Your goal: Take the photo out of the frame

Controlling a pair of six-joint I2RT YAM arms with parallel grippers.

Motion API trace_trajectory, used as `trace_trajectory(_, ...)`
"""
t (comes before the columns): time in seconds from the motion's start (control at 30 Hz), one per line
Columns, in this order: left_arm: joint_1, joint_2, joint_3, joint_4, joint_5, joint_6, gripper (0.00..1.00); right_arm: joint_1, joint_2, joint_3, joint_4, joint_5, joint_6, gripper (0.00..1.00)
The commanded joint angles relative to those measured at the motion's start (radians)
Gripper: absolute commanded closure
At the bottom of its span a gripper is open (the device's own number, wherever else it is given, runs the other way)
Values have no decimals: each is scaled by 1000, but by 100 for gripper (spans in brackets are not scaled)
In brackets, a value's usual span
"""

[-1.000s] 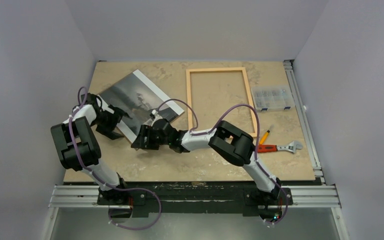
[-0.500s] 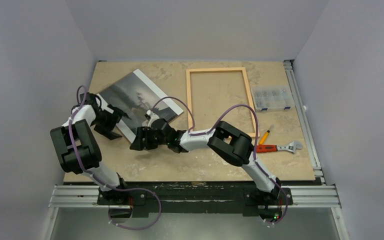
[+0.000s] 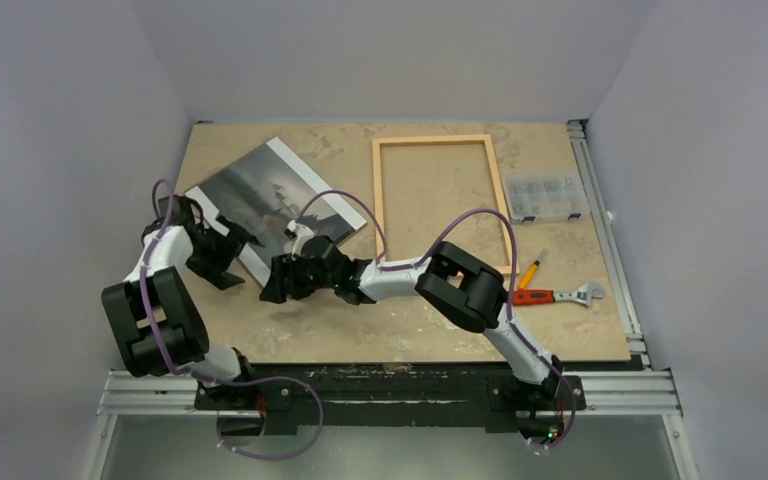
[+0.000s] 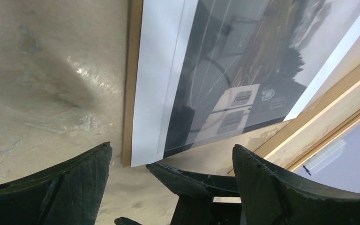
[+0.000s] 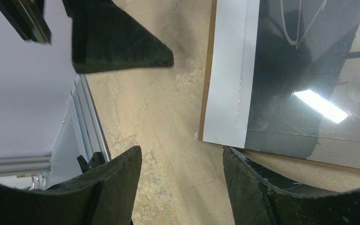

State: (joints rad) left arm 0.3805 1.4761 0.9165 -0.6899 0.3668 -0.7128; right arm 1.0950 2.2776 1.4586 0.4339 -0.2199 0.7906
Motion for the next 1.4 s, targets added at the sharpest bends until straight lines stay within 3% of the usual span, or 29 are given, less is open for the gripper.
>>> trace_trajectory(0.0, 9, -25, -55, 37, 71, 20, 4, -2, -50, 49, 31, -12, -36, 37)
trace_trajectory(0.93, 10, -64, -176, 131, 247, -29, 5, -15, -77, -10, 80, -23, -15, 37)
trace_trajectory(1.2, 17, -37, -224, 193, 297, -71, 12, -20, -84, -33, 106, -30, -5, 37)
trace_trajectory(1.37, 36, -88, -249, 186, 257, -72, 13, -20, -84, -32, 86, -35, -9, 37)
